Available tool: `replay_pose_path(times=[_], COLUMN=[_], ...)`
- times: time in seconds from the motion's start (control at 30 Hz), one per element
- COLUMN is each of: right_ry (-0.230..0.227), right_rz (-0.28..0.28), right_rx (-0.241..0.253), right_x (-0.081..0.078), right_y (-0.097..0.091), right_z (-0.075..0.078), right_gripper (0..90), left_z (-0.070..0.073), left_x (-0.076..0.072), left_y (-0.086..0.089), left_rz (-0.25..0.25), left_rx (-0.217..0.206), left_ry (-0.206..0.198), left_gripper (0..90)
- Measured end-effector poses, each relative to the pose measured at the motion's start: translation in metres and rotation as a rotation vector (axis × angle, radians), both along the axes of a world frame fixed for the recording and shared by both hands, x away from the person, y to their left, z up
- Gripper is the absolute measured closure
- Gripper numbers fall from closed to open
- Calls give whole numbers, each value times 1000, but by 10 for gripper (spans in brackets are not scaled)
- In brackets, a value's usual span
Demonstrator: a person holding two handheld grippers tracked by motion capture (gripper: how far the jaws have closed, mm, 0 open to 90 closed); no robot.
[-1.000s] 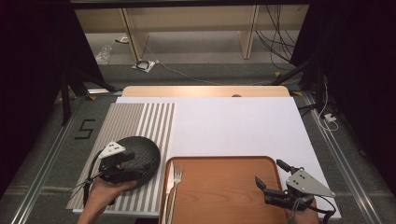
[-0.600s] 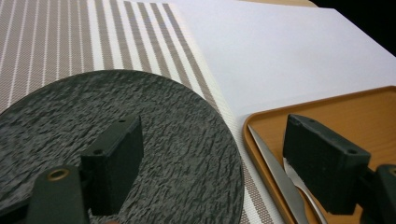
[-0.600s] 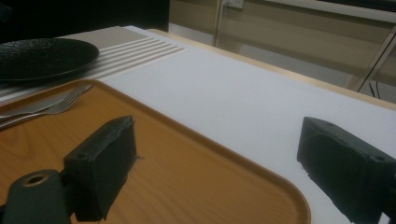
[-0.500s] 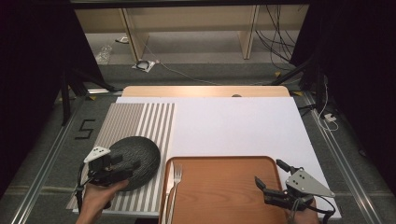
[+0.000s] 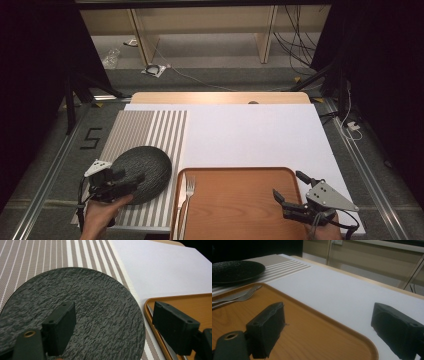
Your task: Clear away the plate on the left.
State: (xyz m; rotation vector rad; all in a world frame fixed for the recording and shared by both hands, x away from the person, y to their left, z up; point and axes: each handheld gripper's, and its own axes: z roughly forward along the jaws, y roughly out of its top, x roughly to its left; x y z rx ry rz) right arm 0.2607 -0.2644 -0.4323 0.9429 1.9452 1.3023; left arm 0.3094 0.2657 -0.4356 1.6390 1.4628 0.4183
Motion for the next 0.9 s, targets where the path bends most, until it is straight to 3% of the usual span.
replay_pose_path(times=[0.4,0.57,0.9], right_ry=[-3,-3,-3], right_rz=[1,3,7], right_rx=[8,3,1], right_x=[-1,-1,-1], right_y=[0,0,1], right_z=[0,0,0], right_gripper=[128,128,128], left_z=[-6,-9,-15], left_x=[-6,-10,-18], left_y=[13,17,29], left_rz=[62,91,189], left_rx=[-21,-9,-29], left_ry=[21,32,75], left_gripper=[194,194,194])
